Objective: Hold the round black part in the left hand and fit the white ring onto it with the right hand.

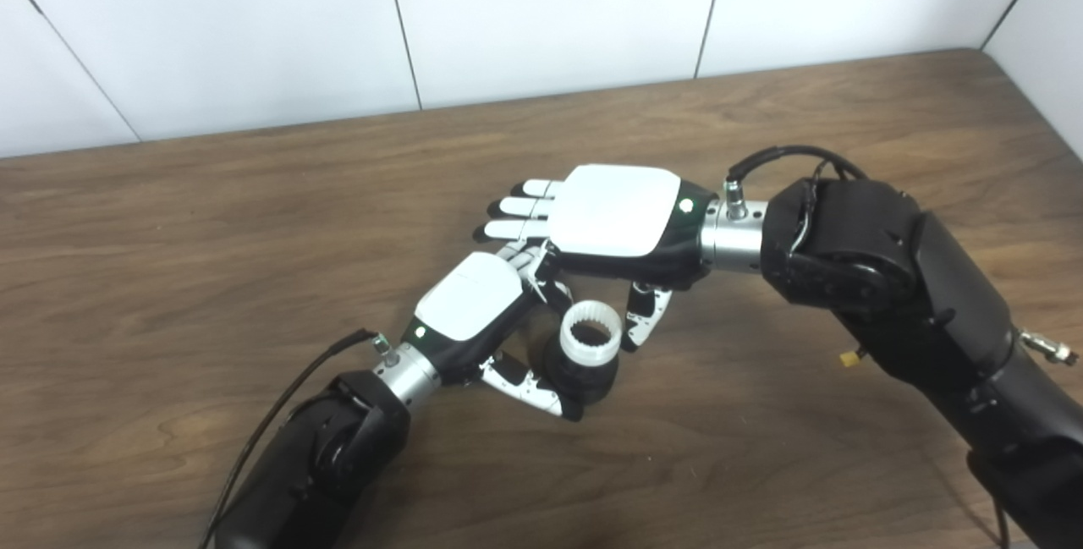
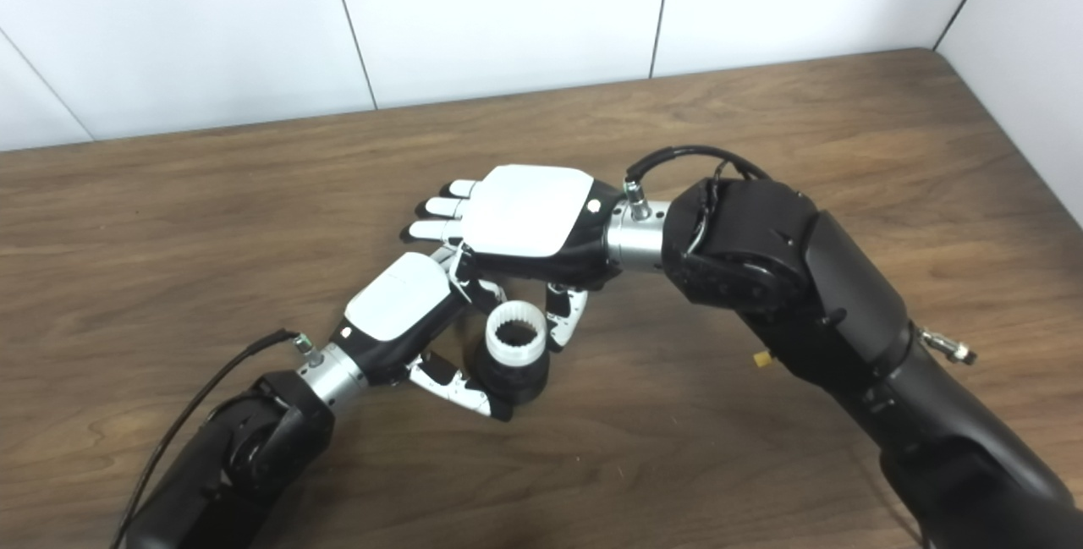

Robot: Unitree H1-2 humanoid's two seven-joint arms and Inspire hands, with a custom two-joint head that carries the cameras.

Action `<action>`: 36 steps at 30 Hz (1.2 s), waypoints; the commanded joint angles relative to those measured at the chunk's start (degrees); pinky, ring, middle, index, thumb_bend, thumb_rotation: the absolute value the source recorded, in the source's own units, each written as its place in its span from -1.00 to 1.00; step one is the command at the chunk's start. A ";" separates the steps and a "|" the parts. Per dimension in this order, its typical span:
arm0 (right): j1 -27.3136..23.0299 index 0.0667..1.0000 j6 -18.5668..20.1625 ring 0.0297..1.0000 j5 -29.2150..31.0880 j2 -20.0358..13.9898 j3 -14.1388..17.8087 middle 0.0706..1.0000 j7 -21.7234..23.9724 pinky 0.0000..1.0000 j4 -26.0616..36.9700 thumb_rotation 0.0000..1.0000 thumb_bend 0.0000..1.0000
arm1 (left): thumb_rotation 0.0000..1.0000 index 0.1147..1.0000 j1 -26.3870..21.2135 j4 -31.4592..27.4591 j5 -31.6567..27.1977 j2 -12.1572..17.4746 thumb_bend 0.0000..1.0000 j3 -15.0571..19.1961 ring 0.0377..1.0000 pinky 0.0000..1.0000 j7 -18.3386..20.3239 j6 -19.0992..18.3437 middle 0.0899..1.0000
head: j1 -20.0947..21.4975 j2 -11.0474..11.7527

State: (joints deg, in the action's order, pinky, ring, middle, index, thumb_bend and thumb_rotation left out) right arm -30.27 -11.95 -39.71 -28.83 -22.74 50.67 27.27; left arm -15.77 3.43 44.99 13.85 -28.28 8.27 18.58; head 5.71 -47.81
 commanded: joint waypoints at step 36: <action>3.40 -0.12 -4.04 1.00 -5.69 1.27 -0.82 0.98 -4.03 1.00 0.85 -0.74 0.04 | -0.90 -0.18 0.31 -3.32 0.88 -0.81 0.03 0.68 0.95 1.00 -0.09 0.22 0.82 | -0.80 -0.63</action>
State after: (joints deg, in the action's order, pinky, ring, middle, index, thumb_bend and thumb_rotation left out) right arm -26.26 -14.62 -45.27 -27.34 -23.79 47.83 27.22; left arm -14.70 2.08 45.91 13.29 -28.03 9.07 18.46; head 4.83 -48.43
